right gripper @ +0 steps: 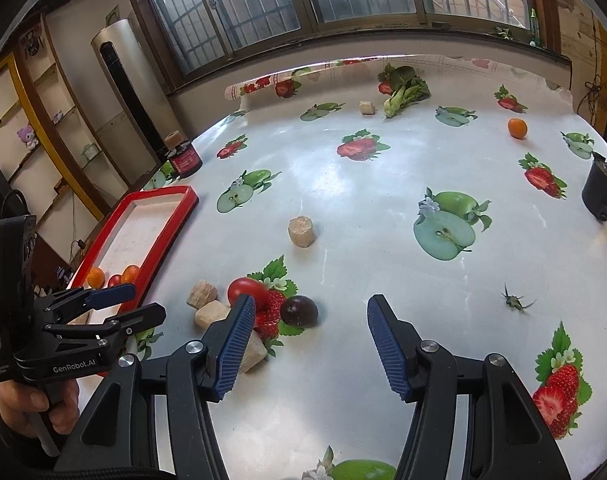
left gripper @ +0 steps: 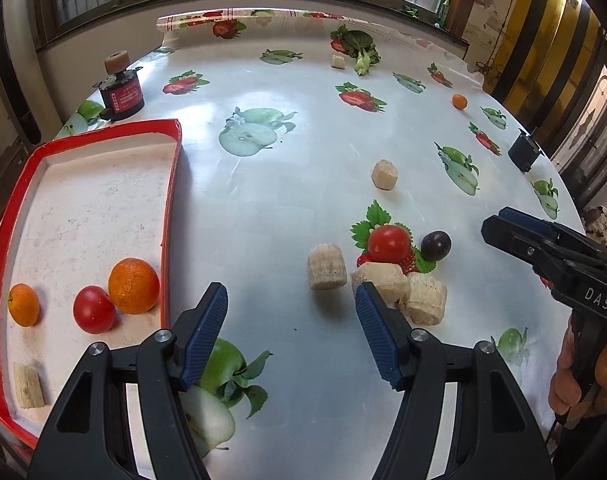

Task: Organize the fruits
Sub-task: 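Move both open grippers back toward the beige chunks by the fruit, then grasp a beige chunk with the left gripper while the right grasps another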

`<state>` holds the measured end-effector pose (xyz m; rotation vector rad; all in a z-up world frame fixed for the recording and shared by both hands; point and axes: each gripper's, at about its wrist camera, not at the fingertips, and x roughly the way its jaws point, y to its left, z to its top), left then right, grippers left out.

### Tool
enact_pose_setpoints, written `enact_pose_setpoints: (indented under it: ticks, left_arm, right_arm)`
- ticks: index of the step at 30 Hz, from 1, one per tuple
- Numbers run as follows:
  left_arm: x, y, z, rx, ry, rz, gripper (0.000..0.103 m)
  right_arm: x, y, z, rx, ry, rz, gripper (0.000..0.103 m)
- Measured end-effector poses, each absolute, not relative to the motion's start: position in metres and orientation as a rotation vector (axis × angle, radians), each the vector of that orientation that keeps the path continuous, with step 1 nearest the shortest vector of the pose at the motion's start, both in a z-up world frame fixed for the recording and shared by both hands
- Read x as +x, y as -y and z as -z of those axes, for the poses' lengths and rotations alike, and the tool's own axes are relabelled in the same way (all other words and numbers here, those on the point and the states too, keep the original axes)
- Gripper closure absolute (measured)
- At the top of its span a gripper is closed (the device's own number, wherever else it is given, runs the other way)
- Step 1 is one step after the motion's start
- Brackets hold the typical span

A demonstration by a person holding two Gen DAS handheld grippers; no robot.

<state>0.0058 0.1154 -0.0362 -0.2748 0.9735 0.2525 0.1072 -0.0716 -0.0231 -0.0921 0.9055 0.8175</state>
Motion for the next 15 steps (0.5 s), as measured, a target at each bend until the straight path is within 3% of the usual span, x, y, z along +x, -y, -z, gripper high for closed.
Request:
enact_pose_setpoints:
  ticks: [9,11,15]
  left_arm:
    - [0.035,-0.119,0.055,-0.300,-0.995,-0.230,0.041]
    - [0.038,-0.120,0.061,-0.305,-1.010,-0.219,0.054]
    - [0.039,-0.120,0.066,-0.287,-1.005,-0.223,0.069]
  right_arm:
    - [0.139,0.016,0.035,-0.140,-0.933,-0.851,0.048]
    - [0.147,0.005,0.039,-0.146,-0.943,-0.852,0.051]
    - [0.157,-0.015,0.050,-0.173,-0.966,-0.855,0.056]
